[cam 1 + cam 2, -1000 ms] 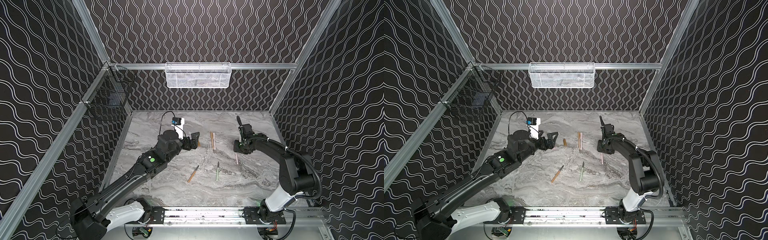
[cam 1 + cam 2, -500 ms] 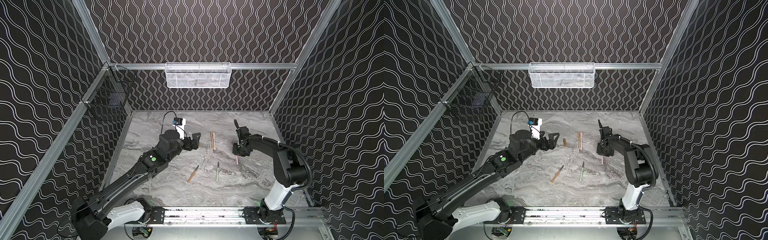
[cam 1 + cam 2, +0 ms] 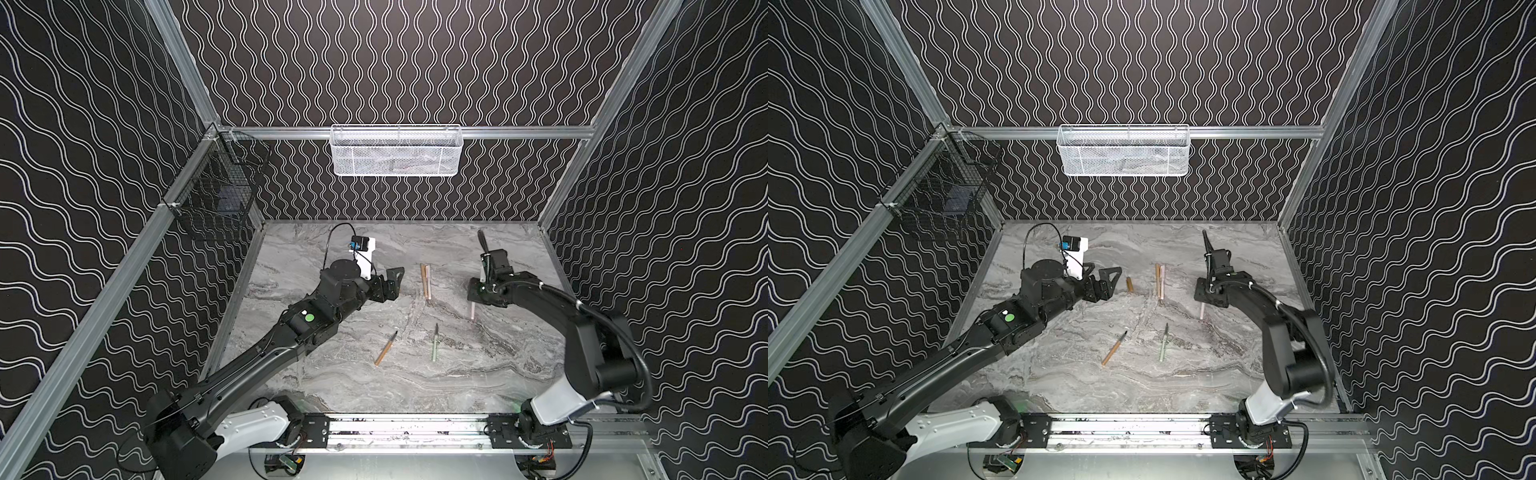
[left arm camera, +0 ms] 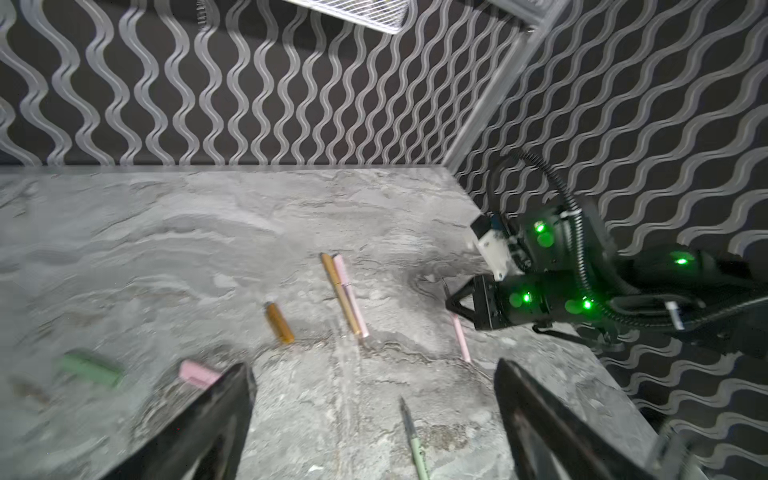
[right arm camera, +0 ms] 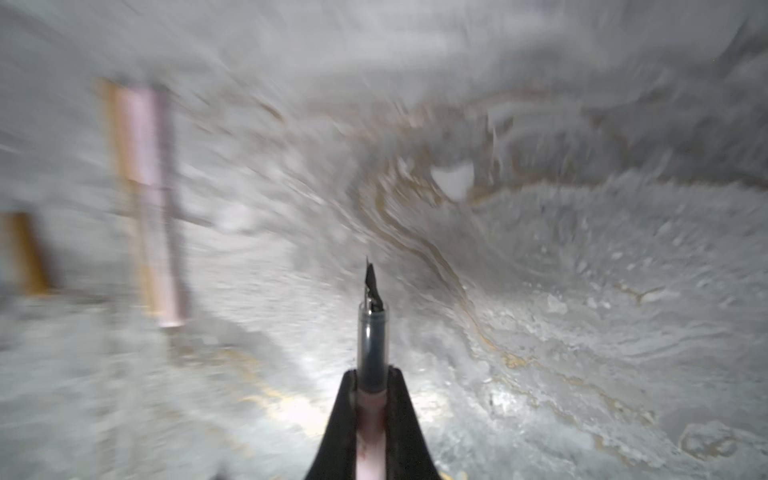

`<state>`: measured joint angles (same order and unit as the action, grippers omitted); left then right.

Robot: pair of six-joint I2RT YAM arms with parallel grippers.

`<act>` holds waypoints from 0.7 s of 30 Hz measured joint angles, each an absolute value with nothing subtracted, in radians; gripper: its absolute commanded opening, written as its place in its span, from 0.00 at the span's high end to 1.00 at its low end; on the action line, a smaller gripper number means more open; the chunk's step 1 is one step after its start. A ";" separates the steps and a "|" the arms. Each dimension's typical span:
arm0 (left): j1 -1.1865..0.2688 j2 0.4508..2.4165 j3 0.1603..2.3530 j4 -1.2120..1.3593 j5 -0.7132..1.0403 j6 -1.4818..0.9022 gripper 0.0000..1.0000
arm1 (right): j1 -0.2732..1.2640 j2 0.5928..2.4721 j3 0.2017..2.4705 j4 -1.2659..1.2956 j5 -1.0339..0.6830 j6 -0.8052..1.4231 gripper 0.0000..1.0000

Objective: Insert the pens into the pen caps

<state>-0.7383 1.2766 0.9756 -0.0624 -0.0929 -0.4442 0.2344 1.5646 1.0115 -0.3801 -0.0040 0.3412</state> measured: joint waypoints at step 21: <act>-0.738 1.427 0.928 0.278 0.554 -0.390 0.28 | 0.564 1.045 0.919 0.061 -0.202 0.411 0.99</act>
<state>-0.7380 1.4273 0.9276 0.2779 0.5545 -0.3904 0.5636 1.0447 0.9192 0.0608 -0.2024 0.4114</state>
